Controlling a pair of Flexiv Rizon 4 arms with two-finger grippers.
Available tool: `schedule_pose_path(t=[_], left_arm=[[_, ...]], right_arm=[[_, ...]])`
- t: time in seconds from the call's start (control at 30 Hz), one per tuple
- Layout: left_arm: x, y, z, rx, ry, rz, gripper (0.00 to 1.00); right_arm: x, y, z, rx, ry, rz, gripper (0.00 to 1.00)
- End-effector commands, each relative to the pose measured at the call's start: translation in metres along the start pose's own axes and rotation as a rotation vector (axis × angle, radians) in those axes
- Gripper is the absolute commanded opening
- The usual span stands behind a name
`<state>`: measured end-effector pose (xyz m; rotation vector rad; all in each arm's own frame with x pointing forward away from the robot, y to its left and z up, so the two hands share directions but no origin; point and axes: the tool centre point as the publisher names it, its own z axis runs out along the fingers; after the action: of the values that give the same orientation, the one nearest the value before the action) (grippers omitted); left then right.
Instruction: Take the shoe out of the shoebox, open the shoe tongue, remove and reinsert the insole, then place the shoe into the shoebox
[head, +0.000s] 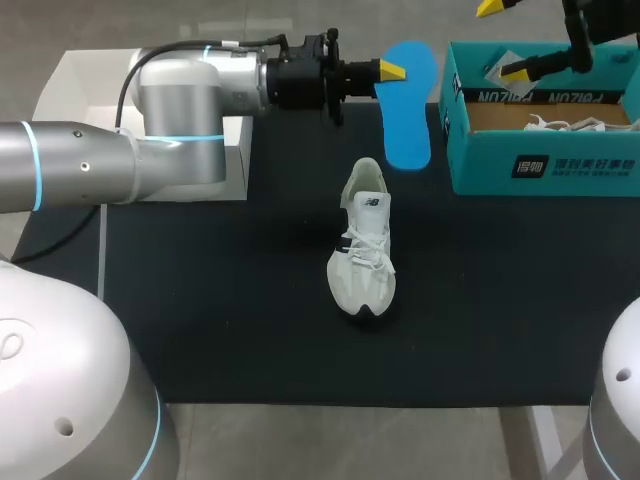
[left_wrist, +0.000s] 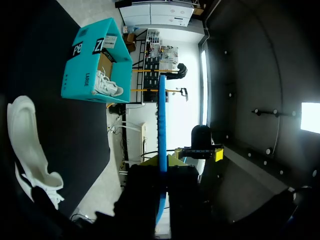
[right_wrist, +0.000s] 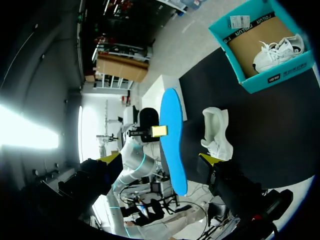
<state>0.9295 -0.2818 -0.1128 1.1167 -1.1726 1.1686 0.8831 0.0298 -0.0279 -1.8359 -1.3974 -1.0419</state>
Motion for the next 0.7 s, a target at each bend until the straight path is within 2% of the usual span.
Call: schedule_pose_path(t=[0.03,0.23,0.43,0.7], left_arm=[[-0.002,0.001,0.009,0.004,-0.004,-0.007,0.0],[-0.005,0.0,0.011,-0.01,-0.007,-0.026,0.0],[-0.005,-0.01,0.01,0.024,-0.025,0.009,0.0],[0.0,-0.025,0.012,0.062,0.002,0.01,0.0]], right_arm=[[0.015,0.012,0.009,0.036,-0.29,-0.01,1.0],[0.03,0.014,0.014,0.03,-0.397,-0.119,1.0],[0.041,0.013,0.021,0.032,-0.528,-0.119,1.0],[0.049,0.01,0.037,0.033,-0.7,-0.119,1.0]])
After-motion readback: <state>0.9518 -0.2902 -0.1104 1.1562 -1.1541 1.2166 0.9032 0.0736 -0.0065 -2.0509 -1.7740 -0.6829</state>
